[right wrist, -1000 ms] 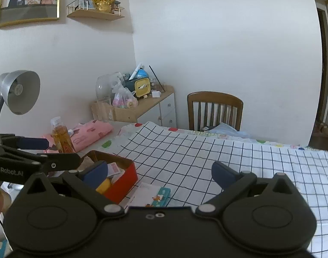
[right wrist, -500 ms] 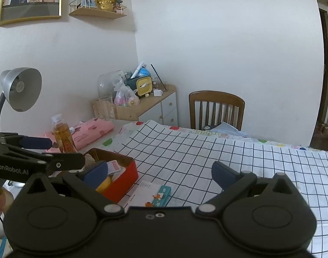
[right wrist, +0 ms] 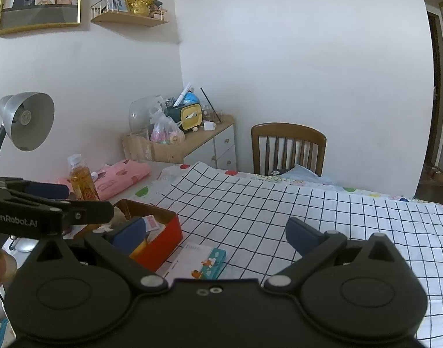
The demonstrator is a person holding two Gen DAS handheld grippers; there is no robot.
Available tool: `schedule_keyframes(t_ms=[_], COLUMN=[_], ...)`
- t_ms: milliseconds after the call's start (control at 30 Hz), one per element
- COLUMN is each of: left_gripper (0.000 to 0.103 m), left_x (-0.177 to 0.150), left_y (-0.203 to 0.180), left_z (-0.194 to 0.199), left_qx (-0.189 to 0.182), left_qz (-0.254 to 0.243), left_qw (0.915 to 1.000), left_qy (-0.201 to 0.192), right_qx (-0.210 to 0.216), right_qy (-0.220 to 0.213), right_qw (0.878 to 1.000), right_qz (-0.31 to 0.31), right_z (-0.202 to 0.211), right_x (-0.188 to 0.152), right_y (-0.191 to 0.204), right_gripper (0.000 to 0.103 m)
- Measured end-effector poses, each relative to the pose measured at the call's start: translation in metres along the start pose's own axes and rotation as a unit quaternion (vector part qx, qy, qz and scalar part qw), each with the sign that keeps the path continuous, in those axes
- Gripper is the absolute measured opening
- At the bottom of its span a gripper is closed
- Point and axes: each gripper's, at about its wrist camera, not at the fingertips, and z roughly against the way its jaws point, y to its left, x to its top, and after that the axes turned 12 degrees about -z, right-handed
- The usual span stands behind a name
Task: Organize soft objects
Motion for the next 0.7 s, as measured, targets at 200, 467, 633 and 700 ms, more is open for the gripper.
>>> schedule_keyframes(t_ms=[200,467,633,700], left_gripper=[0.103,0.103,0.103,0.103], left_x=[-0.0011,-0.0008,-0.0022,-0.0028], left_y=[-0.0040,-0.0041,-0.0075,-0.0070], left_z=[0.0036,0.0059,0.0056,0.0045], left_qx=[0.004,0.000,0.001,-0.001], left_qz=[-0.003,0.003,-0.009,-0.008], left_qw=[1.0000,0.9999,0.9999,0.9999], left_qy=[-0.005,-0.012,-0.011,-0.008], right_qx=[-0.006,-0.009,-0.009,-0.010], right_qy=[-0.001,-0.004,-0.004,-0.006], right_qw=[1.000,1.000,1.000,1.000], right_qz=[-0.001,-0.002,-0.008,-0.009], right_z=[0.0039,0.0050,0.0056,0.0051], right_x=[0.0006,0.0007,0.0022,0.0027], right_y=[-0.0020,-0.0021,-0.0047,-0.0048], right_gripper=[0.103,0.103,0.103,0.103])
